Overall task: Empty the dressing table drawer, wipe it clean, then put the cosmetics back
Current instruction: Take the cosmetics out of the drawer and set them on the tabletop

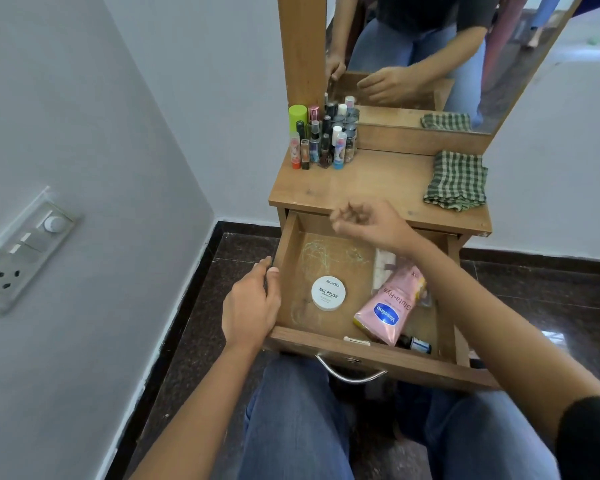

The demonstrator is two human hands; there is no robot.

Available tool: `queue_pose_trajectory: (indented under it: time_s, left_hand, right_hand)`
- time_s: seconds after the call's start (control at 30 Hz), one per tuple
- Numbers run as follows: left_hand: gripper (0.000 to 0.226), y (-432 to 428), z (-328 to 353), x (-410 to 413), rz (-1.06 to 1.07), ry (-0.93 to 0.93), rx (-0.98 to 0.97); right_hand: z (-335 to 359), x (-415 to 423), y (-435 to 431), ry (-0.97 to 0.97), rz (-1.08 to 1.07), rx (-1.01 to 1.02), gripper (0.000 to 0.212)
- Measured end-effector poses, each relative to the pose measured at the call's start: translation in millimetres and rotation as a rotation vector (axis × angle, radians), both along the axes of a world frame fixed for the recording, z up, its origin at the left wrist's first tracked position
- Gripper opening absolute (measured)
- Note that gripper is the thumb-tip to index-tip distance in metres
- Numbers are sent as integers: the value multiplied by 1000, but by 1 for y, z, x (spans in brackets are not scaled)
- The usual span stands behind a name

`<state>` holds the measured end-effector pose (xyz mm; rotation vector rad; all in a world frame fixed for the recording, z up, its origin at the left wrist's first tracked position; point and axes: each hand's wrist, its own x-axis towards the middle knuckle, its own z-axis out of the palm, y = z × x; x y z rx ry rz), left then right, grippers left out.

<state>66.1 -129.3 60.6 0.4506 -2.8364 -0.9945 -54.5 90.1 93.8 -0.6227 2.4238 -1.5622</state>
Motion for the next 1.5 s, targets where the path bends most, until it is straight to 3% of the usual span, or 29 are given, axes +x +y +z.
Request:
queue_pose_trajectory:
  time_s: [0.17,0.27,0.4,0.53,0.8,0.93,1.03,1.13,1.33,1.5]
  left_hand:
    - [40,1,-1,0,-17,11,-16]
    - [40,0,-3,-1,-15,10,-20]
    - [41,-1,-5,-2,-12,13,-13]
    - [42,-1,-5,-2,-6,5,-19]
    - [41,0,-2,-1,-15,8,-26]
    - [41,1,-1,-1,-9,7,-19]
    - [41,1,0,0,-8,1,-14]
    - [42,1,0,0,-9,-3,-12]
    - [40,3,4,1,-10,-7,-15]
    - [40,2,5,1,-8,-4,-6]
  right_hand:
    - [1,46,55,-75,378,764,10]
    - [-9,66,70,-196,427,1021,15]
    - [-21,82,75,-207,380,1098,28]
    - [-38,91,70,-115,359,1065,64]
    - [-53,96,60,-65,319,1121,29]
    - [-47,96,58,-71,333,1061,16]
    - [-33,89,60,-75,280,865,11]
    - [-5,71,58,-18,141,556,12]
    - [40,-2,19,238,-269,152,11]
    - [30,-57,-19,261,-454,64,11]
